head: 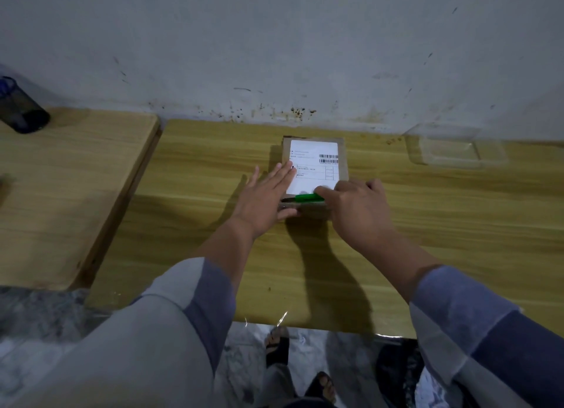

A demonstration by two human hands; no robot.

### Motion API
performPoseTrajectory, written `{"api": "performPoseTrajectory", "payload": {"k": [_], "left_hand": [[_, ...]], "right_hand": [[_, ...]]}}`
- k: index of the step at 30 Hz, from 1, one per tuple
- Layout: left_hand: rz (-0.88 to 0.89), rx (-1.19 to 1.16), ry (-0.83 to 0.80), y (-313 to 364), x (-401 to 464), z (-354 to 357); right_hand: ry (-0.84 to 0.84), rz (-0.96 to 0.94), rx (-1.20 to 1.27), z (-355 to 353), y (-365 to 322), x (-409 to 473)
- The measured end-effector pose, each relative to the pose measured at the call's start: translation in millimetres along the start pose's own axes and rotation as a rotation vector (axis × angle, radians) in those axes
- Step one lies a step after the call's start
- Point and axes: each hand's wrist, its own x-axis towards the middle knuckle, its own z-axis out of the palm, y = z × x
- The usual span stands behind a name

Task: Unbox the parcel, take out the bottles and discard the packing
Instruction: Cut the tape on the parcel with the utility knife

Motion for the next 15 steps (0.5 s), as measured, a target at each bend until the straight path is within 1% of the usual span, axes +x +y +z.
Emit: {"api": "performPoseTrajectory", "payload": {"k": [4, 9, 12, 15], "left_hand": [[-0.006, -0.025, -0.008, 1.7, 0.1, -4.2], [-0.016, 0.017, 0.009, 5.5, 0.6, -5.7], [0.031, 0.036, -0.005, 9.6, 9.1, -10.1], [0.101, 0.024, -0.06, 14.8, 23.4, -9.4]], "right_hand": [[-0.057, -0.062, -0.068, -10.2, -0.9, 5.7], [-0.106, -0.033, -0.123, -21.3, 2.8, 5.6], [-0.122, -0.043, -0.12, -20.8, 1.5, 5.1], [-0.135, -0.052, -0.118, -21.4, 4.0, 3.9]]}}
